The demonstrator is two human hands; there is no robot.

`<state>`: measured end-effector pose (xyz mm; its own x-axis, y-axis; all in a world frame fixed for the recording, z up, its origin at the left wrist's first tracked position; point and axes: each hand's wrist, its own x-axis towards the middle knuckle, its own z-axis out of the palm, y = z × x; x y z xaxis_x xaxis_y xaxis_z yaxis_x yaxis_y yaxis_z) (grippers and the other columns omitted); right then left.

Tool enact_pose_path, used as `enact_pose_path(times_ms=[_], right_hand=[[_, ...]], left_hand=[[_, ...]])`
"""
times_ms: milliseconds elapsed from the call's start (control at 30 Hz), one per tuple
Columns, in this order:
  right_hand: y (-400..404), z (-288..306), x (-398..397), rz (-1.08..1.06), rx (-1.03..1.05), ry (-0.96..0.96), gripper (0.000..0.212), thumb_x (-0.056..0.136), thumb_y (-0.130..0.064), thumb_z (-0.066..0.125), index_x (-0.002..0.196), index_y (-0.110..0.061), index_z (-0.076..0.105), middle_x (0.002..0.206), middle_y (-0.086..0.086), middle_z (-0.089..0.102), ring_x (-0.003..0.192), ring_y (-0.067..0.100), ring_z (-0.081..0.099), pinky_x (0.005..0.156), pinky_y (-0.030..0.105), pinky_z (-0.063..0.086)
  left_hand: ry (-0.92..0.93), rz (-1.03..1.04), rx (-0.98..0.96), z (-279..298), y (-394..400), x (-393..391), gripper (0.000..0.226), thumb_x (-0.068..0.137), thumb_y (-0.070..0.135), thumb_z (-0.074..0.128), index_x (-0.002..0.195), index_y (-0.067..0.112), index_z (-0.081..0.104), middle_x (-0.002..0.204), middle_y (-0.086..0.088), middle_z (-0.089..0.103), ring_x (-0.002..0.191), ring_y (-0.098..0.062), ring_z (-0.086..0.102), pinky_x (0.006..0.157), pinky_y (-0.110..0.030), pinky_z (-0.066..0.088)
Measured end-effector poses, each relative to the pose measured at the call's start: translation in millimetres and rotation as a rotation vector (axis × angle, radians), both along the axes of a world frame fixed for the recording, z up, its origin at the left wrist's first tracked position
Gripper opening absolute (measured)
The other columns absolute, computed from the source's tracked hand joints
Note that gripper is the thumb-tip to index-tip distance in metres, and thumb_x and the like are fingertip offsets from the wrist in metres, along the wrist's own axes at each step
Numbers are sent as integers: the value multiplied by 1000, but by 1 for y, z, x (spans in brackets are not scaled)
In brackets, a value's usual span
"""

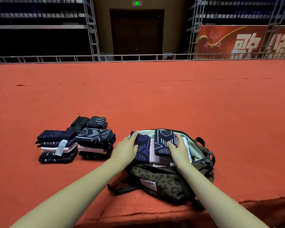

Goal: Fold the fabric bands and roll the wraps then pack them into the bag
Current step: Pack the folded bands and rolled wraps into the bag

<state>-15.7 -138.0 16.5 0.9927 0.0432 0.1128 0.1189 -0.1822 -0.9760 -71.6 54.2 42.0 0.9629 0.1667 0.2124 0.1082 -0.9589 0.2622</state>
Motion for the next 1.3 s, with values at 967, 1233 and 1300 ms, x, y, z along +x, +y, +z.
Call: enact_pose_path(times_ms=[967,1233,1300], right_hand=[[9,46,-4,90,-893,-391,56,87,-42,59,136,-17,48,130,4,50,126,22,34,104,34,31],[148,99,-1,485,-639,-405,27,93,-25,54,112,-14,68,116,-1,67,109,14,58,93,27,43],[181,94,4,536,-721,-399,30,92,-28,54,114,-13,67,119,2,65,112,19,58,94,29,44]], left_hand=[[-319,-147,-224,17,51,-32,40,91,24,54,130,29,53,101,7,48,96,-12,52,81,-25,40],[-465,248,-421,30,146,-60,34,87,9,53,118,20,61,98,-4,56,86,-17,54,85,-31,42],[-334,345,-437,13,165,-66,37,87,16,54,123,22,58,100,-2,55,96,-21,56,90,-35,44]])
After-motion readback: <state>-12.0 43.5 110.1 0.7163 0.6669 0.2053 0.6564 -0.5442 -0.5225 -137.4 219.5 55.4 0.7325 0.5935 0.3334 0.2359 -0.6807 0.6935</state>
